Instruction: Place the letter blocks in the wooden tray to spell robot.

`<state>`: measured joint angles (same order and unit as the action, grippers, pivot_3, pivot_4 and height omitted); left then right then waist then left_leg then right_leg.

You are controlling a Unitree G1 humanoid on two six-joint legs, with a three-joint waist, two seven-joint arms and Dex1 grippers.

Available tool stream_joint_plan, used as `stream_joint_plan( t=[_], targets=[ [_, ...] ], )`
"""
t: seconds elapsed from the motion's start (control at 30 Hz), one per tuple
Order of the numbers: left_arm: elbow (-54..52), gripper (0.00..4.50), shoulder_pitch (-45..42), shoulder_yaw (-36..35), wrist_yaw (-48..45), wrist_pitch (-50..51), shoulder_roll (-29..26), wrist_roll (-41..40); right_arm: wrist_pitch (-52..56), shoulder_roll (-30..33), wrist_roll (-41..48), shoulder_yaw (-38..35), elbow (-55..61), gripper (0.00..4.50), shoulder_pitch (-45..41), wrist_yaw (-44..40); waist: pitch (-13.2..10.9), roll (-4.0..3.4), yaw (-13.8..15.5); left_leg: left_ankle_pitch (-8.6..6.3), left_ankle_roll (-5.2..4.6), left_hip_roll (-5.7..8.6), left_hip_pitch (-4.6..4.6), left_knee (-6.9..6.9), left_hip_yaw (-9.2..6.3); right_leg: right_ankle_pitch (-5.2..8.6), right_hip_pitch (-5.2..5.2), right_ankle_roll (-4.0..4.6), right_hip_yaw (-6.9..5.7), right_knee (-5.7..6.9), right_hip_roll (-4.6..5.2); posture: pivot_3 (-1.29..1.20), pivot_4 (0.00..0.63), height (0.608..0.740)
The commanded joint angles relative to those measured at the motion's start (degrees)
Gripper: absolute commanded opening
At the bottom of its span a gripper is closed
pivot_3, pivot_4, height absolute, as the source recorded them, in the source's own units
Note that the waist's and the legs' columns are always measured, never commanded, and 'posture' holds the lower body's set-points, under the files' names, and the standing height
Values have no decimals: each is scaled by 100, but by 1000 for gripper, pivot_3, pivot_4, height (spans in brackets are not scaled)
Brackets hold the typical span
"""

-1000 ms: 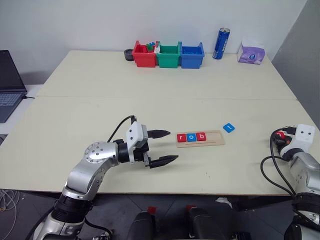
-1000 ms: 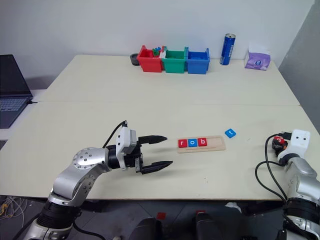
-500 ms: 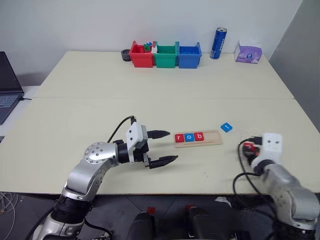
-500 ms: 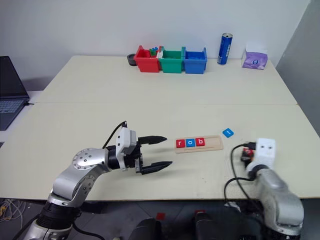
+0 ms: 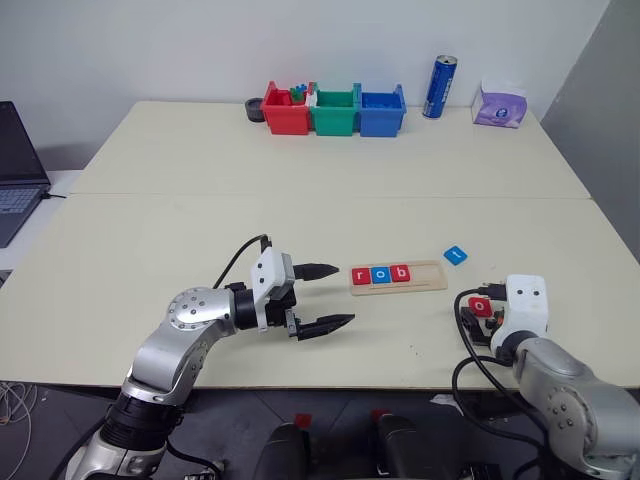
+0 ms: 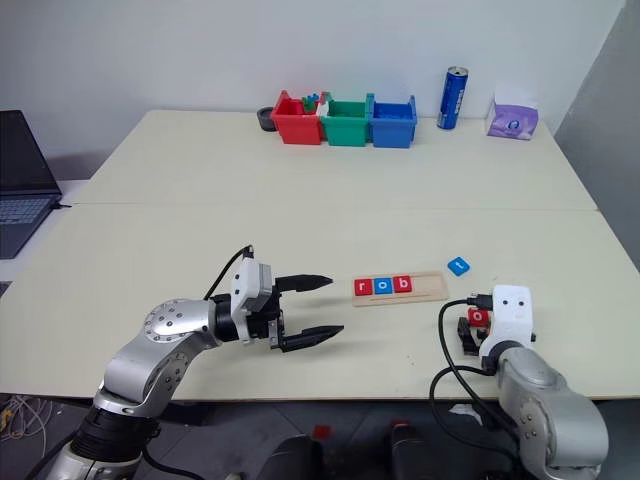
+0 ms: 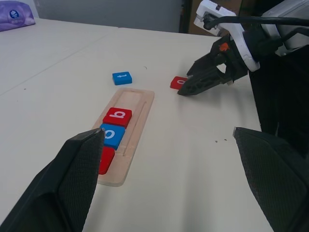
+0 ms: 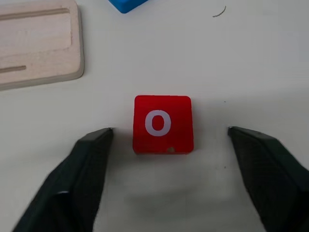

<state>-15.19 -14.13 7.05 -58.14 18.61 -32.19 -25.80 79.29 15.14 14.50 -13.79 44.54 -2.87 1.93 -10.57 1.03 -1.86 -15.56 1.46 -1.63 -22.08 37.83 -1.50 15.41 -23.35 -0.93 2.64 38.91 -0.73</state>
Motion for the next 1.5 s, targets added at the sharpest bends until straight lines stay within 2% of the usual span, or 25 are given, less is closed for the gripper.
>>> stream_joint_plan(
  t=[0.03, 0.17, 0.3, 0.4, 0.47, 0.53, 0.73, 1.0, 1.23, 1.33, 1.5],
  targets=[
    [-178, 4500, -26, -1, -8, -87, 28, -5, -418, 780, 33, -124, 98, 4481, -222, -583, 0, 0, 0, 0, 0, 0, -1, 1, 1, 0, 0, 0, -1, -1, 0, 0, 150, 740],
    [-153, 4500, -9, 4, -20, -121, 62, 4, -1386, 2248, 590, -163, -349, 4481, -260, -2349, -4, 2, 1, 0, -1, 6, -3, 1, 9, -1, -3, -2, 1, -4, 3, 0, 150, 740],
    [-111, 4500, -33, 41, -27, -141, 112, 30, -2578, 2995, 1202, -419, -1035, 4481, 120, -4201, -9, 11, 6, -1, -3, -3, -8, -1, -8, 0, 1, 0, -6, -10, -8, 0, 150, 740],
    [-79, 4500, -72, 61, -28, -146, 149, 39, -4614, 3551, 794, -352, -2004, 4481, 728, -5604, -9, 12, 19, -2, -4, -2, -13, 0, -7, 1, 0, 0, -7, -14, -6, 0, 150, 740],
    [-47, 4500, -92, 68, -44, -164, 158, 47, -6003, 3874, 264, -118, -2888, 4481, 846, -6105, -11, 15, 19, -2, -4, 3, -13, 3, -1, 0, 2, -2, -11, -17, -2, 0, 150, 740],
    [-25, 4500, -107, 73, -57, -175, 164, 51, -6664, 3983, 50, 102, -3571, 4481, 566, -6294, -12, 17, 14, -2, -4, 6, -8, 11, 10, -6, 6, -12, -3, -21, 3, 0, 150, 740],
    [-16, 4500, -137, 66, -53, -170, 176, 57, -7540, 3987, -197, 680, -5019, 4481, -510, -6788, -15, 21, -43, -1, -3, 2, 13, 11, 15, -10, 11, -14, 8, 1, -3, 0, 150, 740],
    [-85, 4500, -101, 11, -38, -137, 118, 36, -7534, 3988, -254, 1253, -5820, 4481, -1215, -7509, -16, 20, 12, -1, -3, 1, 10, 9, 9, -6, 10, -5, 3, 0, 1, 0, 150, 740],
    [-145, 4500, -68, 0, -66, -114, 92, -7, -7433, 3775, -303, 1517, -6249, 4481, -1540, -7574, -15, 20, 9, -1, -2, 2, 10, 12, 9, -6, 11, -5, 4, 2, 3, 0, 150, 740],
    [-151, 4500, -75, -2, -76, -98, 82, -14, -7388, 3633, -329, 1571, -6398, 3938, -1695, -7540, -15, 20, 3, -1, -2, 1, 10, 11, 9, -7, 11, -5, 3, 3, 2, 0, 150, 740],
    [-158, 4500, -91, -20, -77, -69, 57, -25, -7398, 3582, -371, 1573, -6453, 2177, -1770, -7566, -15, 19, 13, -1, -2, 1, 11, 12, 8, -8, 11, -3, 2, 4, 3, 0, 150, 740]
  ],
)
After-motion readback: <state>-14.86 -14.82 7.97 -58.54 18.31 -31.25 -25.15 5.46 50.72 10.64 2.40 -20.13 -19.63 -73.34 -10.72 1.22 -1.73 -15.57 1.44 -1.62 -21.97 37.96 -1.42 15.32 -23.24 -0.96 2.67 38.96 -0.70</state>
